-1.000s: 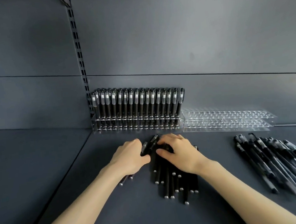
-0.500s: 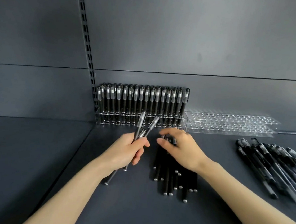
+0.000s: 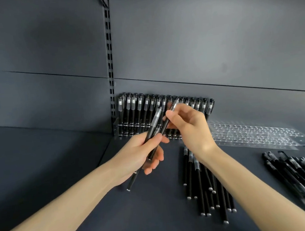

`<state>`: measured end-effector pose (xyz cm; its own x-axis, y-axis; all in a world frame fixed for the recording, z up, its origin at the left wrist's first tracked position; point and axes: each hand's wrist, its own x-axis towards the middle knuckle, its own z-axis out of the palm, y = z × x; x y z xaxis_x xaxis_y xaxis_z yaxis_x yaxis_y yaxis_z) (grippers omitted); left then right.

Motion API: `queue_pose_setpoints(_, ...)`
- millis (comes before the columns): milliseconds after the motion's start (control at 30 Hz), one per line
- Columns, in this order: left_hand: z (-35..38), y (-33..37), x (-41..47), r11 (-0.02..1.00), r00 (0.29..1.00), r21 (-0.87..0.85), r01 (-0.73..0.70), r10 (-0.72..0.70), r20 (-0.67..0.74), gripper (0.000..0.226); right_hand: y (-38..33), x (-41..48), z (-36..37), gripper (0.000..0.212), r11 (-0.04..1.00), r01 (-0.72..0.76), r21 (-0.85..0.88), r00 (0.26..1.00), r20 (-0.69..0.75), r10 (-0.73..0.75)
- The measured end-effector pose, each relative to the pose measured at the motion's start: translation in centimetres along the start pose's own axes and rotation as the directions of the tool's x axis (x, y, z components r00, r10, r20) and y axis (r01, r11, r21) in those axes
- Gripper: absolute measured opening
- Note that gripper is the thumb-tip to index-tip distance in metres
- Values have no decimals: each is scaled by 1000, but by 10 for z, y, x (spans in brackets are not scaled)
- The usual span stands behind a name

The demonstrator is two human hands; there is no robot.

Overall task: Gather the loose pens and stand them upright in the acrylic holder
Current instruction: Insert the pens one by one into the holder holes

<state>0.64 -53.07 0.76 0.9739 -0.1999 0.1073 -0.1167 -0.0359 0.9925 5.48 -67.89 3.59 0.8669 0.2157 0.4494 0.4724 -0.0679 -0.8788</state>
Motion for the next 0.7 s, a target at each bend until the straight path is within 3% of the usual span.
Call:
queue_pose_setpoints(33,-8,0,2,1000,1000,15,-1,1,-11,24,0,5,7,18,999,-25,29,1000,-14,25)
queue_pose_setpoints(100,-24,0,6,998,1000,57,4,-2,-30,21,0,13,23,37,995,-66,72,997,-33,69)
queue_pose_setpoints(167,-40,-1,12,995,1000,99,4,-1,-31,21,1,23,37,41,999,-47,18,997,-56,47)
queue_pose_setpoints(400,-94,-16,37,987,966,97,-125,144,-214,30,-6,56,67,38,988,95,-122,951,-281,-126)
queue_pose_setpoints(567,-106,-24,44,976,922,79,-205,220,-318,33,4,65,89,41,941,158,-300,926,-287,-246)
queue_pose_setpoints(700,-111,-29,40,963,884,76,-258,267,-384,33,14,74,100,40,936,170,-308,920,-292,-263)
